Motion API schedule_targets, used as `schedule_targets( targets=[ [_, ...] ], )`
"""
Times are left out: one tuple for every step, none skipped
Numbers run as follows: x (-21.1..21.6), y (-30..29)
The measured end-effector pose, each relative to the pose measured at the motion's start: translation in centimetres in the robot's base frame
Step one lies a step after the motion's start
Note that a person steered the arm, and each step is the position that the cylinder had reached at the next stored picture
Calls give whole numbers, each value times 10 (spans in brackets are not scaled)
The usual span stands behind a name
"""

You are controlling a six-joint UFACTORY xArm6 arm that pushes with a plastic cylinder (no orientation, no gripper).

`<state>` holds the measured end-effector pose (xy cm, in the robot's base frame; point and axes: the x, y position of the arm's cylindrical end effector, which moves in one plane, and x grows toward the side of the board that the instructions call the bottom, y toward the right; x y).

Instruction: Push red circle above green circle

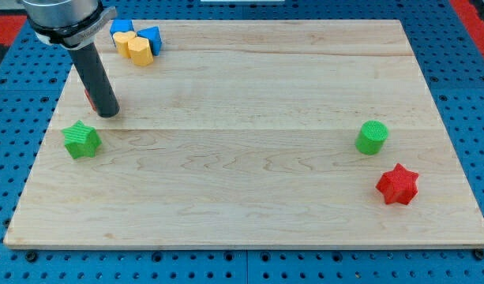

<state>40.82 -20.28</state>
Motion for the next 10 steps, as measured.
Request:
schedule_targets(
  targets=[
    [-1,-12],
    [-2,-37],
    [-11,-29],
    [-22,-58],
    [-26,-102],
    [-42,-82],
    [-54,-33],
    [-60,12],
    [-87,-7],
    [-108,8]
  ],
)
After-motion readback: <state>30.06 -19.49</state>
